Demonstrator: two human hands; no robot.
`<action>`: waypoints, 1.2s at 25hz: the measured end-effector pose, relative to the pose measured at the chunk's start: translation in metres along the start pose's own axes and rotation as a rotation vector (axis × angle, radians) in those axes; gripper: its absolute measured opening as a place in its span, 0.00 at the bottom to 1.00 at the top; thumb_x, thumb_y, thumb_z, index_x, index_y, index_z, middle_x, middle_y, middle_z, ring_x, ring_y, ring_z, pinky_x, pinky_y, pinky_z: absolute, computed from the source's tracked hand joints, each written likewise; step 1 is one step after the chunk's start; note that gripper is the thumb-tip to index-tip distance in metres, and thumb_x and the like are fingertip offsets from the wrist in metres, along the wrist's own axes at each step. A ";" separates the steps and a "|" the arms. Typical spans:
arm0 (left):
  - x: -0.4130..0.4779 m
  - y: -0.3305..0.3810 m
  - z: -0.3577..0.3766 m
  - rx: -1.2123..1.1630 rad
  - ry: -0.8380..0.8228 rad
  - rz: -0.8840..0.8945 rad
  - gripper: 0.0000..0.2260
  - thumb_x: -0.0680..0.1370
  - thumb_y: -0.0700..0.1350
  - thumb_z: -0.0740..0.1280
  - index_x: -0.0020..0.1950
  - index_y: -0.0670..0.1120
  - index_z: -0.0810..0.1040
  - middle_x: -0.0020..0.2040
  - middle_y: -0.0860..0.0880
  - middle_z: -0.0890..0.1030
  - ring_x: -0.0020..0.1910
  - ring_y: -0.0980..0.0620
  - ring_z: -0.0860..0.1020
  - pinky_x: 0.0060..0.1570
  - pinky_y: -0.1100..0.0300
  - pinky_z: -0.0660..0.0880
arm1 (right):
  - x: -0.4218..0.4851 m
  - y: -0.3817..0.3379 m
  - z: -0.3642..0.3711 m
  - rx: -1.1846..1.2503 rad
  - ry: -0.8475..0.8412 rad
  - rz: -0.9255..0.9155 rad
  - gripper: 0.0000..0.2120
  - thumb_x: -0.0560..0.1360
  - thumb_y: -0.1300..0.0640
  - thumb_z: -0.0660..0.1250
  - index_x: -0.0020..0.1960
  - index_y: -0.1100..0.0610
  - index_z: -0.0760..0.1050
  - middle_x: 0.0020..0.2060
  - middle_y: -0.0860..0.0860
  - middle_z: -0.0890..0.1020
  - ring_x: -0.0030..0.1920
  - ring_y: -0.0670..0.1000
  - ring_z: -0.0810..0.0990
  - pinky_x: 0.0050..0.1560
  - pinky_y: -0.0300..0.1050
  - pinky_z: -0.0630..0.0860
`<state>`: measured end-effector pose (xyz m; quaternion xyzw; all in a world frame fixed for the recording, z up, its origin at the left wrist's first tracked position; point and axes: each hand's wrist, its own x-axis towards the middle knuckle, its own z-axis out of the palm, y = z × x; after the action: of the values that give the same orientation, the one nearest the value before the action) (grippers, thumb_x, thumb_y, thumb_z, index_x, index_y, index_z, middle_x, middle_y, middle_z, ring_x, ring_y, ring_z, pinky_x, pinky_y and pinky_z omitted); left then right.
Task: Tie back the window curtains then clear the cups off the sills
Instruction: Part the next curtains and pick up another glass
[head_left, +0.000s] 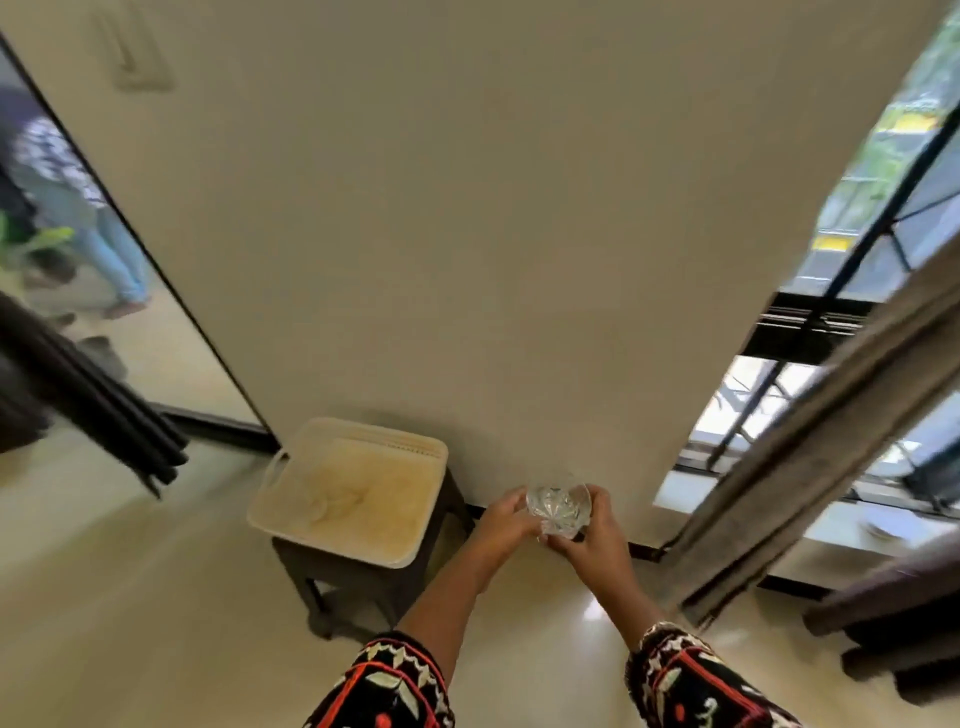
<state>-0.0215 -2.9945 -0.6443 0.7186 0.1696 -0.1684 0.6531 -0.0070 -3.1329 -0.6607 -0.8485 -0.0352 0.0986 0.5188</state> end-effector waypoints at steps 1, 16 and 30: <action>-0.003 -0.004 -0.019 -0.001 0.023 -0.002 0.21 0.71 0.36 0.66 0.63 0.50 0.74 0.58 0.51 0.79 0.58 0.52 0.76 0.57 0.57 0.74 | 0.002 -0.009 0.018 0.013 -0.021 -0.001 0.32 0.63 0.58 0.78 0.61 0.56 0.64 0.49 0.48 0.77 0.49 0.50 0.79 0.47 0.42 0.74; 0.039 -0.011 -0.190 -0.081 0.294 -0.034 0.28 0.68 0.27 0.57 0.66 0.46 0.70 0.60 0.50 0.74 0.57 0.53 0.71 0.44 0.71 0.69 | 0.123 -0.073 0.184 -0.065 -0.321 -0.089 0.33 0.64 0.61 0.77 0.63 0.57 0.64 0.56 0.52 0.76 0.56 0.54 0.77 0.50 0.41 0.73; 0.092 -0.064 -0.297 0.003 0.404 -0.252 0.25 0.73 0.32 0.60 0.69 0.48 0.66 0.67 0.48 0.71 0.63 0.49 0.71 0.63 0.53 0.69 | 0.187 -0.074 0.319 -0.329 -0.471 -0.090 0.37 0.66 0.57 0.76 0.69 0.59 0.60 0.65 0.56 0.70 0.65 0.55 0.69 0.60 0.42 0.68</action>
<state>0.0366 -2.6906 -0.7166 0.7119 0.3851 -0.1017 0.5783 0.1143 -2.7901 -0.7605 -0.8727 -0.2077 0.2627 0.3554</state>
